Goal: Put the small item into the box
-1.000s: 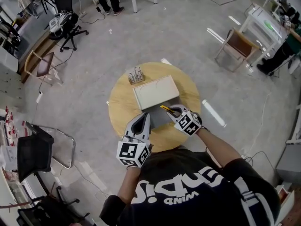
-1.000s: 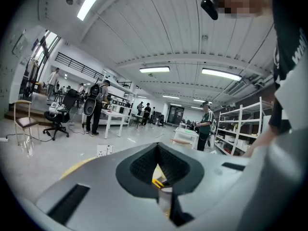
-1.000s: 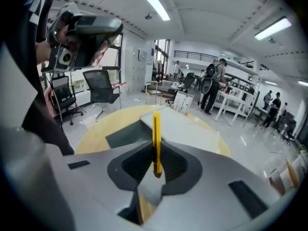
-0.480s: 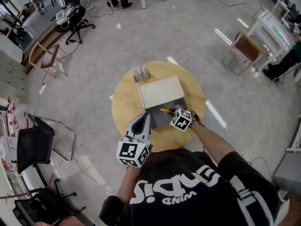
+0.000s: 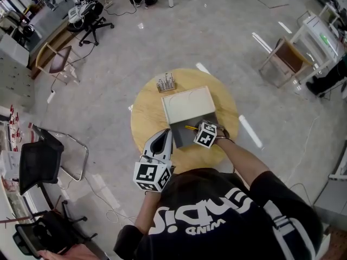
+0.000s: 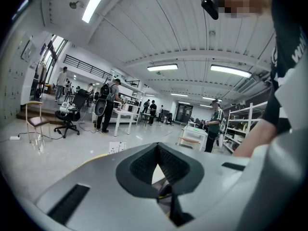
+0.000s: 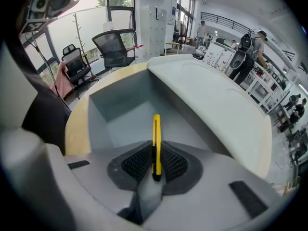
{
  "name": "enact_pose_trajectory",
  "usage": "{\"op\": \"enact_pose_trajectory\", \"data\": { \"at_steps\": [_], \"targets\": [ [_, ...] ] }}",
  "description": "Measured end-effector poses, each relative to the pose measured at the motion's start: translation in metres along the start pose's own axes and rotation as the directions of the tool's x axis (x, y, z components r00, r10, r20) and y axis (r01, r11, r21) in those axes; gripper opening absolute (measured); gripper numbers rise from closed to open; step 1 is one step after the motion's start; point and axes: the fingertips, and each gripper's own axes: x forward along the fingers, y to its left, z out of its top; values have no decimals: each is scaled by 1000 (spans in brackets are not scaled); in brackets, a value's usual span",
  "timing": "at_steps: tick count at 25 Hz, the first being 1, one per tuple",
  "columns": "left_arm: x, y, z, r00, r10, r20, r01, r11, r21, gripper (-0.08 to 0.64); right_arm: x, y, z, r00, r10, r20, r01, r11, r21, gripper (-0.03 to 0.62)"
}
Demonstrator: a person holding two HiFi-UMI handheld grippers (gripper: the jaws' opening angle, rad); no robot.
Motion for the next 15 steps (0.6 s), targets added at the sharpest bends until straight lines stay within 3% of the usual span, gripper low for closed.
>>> {"op": "enact_pose_trajectory", "data": {
  "at_steps": [8, 15],
  "targets": [
    [3, -1, 0, 1000, -14, 3, 14, 1000, -8, 9, 1, -1, -1, 1000, -6, -10, 6, 1000, -25, 48],
    [-1, -2, -1, 1000, -20, 14, 20, 1000, -9, 9, -1, -2, -3, 1000, -17, -6, 17, 999, -31, 87]
  ]
}}
